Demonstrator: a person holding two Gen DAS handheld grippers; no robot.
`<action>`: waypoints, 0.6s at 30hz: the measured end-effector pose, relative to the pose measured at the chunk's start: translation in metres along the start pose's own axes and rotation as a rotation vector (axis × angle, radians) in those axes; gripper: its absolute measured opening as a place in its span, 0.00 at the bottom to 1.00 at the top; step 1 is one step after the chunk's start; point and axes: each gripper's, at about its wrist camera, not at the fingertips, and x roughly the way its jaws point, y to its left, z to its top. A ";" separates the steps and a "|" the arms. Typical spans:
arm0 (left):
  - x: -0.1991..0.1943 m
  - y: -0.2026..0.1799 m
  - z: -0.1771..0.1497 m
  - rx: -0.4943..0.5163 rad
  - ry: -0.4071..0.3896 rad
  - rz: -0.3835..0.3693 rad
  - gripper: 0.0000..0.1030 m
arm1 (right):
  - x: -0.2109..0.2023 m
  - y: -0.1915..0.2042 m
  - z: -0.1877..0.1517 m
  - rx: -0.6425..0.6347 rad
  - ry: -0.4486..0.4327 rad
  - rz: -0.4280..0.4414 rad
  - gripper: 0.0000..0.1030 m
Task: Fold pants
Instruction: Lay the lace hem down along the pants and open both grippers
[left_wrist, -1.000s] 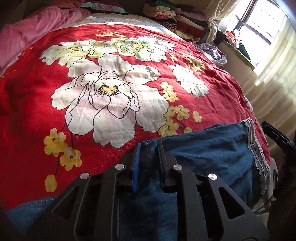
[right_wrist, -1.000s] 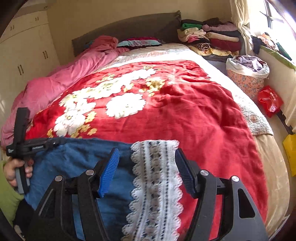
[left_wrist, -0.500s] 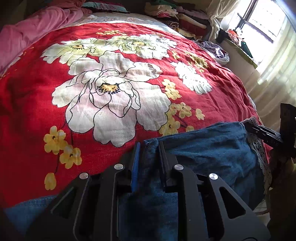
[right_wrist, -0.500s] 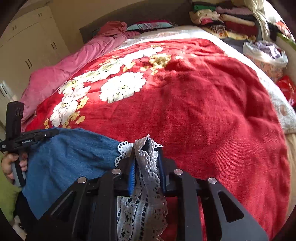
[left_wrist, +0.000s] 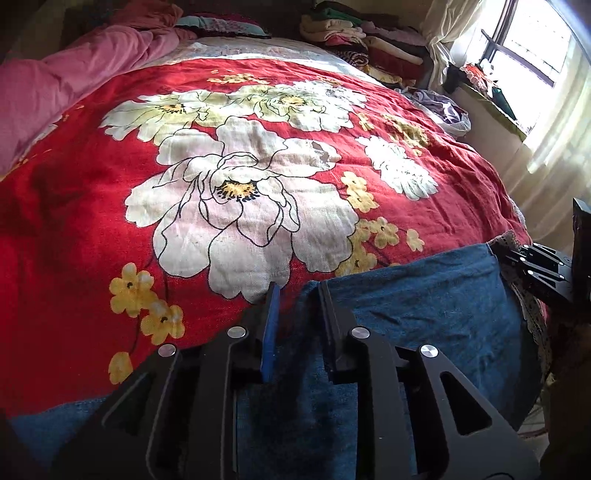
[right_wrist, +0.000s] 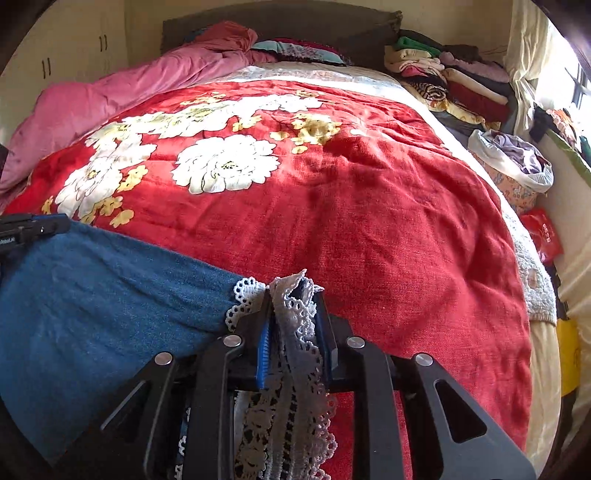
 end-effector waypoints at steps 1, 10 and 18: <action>-0.001 0.000 0.000 0.002 -0.004 0.000 0.16 | -0.002 -0.003 0.000 0.012 -0.004 -0.004 0.29; -0.070 -0.006 -0.022 -0.015 -0.115 -0.006 0.19 | -0.103 -0.025 -0.032 0.184 -0.182 0.068 0.38; -0.111 -0.022 -0.089 -0.023 -0.113 -0.037 0.25 | -0.128 -0.025 -0.109 0.290 -0.078 0.165 0.38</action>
